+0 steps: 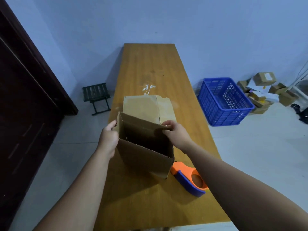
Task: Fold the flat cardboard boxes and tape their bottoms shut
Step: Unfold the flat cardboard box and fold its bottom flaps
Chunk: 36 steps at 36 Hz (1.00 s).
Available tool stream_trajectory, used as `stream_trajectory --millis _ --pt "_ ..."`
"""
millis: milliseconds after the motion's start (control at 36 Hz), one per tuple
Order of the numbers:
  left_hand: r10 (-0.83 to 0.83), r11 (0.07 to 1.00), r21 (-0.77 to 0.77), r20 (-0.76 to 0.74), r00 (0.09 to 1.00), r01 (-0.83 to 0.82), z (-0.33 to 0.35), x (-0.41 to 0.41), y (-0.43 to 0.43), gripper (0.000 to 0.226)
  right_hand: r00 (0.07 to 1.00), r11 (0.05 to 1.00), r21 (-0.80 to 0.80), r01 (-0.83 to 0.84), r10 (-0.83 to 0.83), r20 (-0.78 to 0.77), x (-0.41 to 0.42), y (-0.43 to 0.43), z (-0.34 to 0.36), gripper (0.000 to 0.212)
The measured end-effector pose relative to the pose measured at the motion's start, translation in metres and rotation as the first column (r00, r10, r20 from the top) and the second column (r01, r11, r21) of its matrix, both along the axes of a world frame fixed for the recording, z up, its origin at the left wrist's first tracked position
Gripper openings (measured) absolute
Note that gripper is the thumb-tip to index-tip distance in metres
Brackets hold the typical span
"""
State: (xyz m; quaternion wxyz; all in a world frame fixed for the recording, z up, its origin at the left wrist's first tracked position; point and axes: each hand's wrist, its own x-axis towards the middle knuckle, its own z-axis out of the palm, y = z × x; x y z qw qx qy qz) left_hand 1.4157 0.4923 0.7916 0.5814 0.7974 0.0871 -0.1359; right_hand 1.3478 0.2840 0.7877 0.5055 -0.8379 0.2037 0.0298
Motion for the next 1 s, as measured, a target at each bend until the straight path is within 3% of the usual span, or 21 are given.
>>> stream_trajectory --millis 111,194,472,667,1000 --pt "-0.011 0.999 0.045 0.002 1.0 0.011 0.006 -0.007 -0.001 0.064 0.995 0.99 -0.108 0.088 -0.092 -0.032 0.009 -0.001 0.003 0.026" --pt "-0.044 0.994 0.1 0.036 0.998 0.04 0.009 -0.013 0.002 0.063 0.991 0.987 -0.102 0.127 -0.13 -0.029 0.013 -0.002 0.001 0.024" --pt "-0.078 0.951 0.305 0.113 0.991 0.04 0.016 -0.026 0.015 0.065 0.929 0.922 0.119 0.368 -0.362 -0.072 0.029 0.0 0.003 0.046" --pt "-0.081 0.902 0.432 0.123 0.989 0.021 0.009 -0.02 0.019 0.059 0.959 0.917 0.286 0.278 -0.283 -0.024 0.028 0.012 0.005 0.037" --pt "-0.195 0.85 0.517 0.119 0.974 0.107 0.014 -0.015 0.015 0.071 0.955 0.936 0.195 0.294 -0.296 -0.018 0.034 0.011 0.0 0.043"
